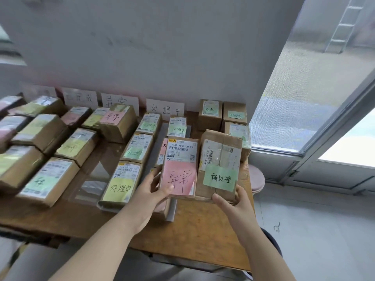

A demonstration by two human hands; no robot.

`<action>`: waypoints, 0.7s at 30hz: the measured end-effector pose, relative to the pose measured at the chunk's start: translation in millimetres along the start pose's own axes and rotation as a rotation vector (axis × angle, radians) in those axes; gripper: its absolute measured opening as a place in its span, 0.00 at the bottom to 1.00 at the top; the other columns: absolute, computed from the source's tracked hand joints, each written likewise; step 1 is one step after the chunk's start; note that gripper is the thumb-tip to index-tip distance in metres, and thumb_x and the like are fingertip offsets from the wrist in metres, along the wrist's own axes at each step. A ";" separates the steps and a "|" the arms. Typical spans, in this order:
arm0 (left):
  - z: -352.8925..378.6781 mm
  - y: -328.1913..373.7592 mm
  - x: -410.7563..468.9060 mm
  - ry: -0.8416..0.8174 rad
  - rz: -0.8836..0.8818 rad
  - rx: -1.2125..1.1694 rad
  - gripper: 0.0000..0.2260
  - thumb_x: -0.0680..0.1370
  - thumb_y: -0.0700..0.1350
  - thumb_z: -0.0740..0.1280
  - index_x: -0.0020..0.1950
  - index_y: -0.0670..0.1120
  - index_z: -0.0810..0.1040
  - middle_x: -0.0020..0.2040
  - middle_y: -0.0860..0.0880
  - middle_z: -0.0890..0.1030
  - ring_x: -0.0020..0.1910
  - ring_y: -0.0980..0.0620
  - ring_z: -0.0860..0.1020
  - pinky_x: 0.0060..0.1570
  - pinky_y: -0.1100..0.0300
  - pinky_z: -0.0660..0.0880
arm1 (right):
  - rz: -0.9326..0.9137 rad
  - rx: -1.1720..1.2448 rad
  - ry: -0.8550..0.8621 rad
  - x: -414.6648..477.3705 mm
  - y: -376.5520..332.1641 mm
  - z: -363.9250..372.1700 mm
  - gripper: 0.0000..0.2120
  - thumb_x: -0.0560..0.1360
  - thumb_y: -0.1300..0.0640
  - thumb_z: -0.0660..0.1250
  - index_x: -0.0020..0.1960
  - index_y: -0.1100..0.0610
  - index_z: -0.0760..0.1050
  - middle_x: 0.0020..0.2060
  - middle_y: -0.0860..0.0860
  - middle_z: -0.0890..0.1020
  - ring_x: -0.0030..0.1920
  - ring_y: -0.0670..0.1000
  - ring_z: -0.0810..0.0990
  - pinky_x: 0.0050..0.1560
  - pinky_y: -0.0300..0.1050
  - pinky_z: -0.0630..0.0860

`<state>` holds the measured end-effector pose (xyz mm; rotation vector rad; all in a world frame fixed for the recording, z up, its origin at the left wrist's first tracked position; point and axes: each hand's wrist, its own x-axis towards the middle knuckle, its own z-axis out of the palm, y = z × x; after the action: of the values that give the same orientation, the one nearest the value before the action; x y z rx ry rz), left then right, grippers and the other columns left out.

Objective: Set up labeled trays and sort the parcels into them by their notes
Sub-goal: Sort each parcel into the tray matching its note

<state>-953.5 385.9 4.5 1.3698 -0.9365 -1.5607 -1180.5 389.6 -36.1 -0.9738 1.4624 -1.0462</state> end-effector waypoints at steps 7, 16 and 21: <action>-71.5 19.7 -18.7 -0.042 0.080 -0.130 0.26 0.71 0.42 0.68 0.67 0.55 0.69 0.55 0.49 0.83 0.55 0.53 0.81 0.46 0.63 0.79 | -0.097 -0.013 -0.026 -26.0 -31.7 66.0 0.20 0.74 0.53 0.70 0.64 0.46 0.72 0.50 0.42 0.83 0.50 0.41 0.80 0.46 0.36 0.75; -198.7 47.2 -49.2 -0.057 0.195 -0.158 0.27 0.71 0.43 0.68 0.69 0.56 0.68 0.56 0.50 0.83 0.57 0.54 0.80 0.55 0.61 0.77 | -0.157 0.023 -0.006 -71.8 -57.8 187.3 0.19 0.73 0.54 0.71 0.62 0.46 0.73 0.50 0.46 0.84 0.51 0.45 0.82 0.49 0.41 0.77; -259.6 56.2 -59.9 -0.074 0.217 -0.161 0.24 0.71 0.43 0.68 0.66 0.59 0.71 0.57 0.50 0.82 0.61 0.53 0.78 0.64 0.55 0.71 | -0.174 0.066 0.004 -94.8 -68.2 247.0 0.12 0.73 0.58 0.70 0.52 0.44 0.73 0.42 0.42 0.85 0.43 0.37 0.82 0.37 0.30 0.76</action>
<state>-686.4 418.7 45.9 1.0679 -0.9483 -1.4938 -921.0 433.2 37.3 -1.0663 1.3557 -1.2151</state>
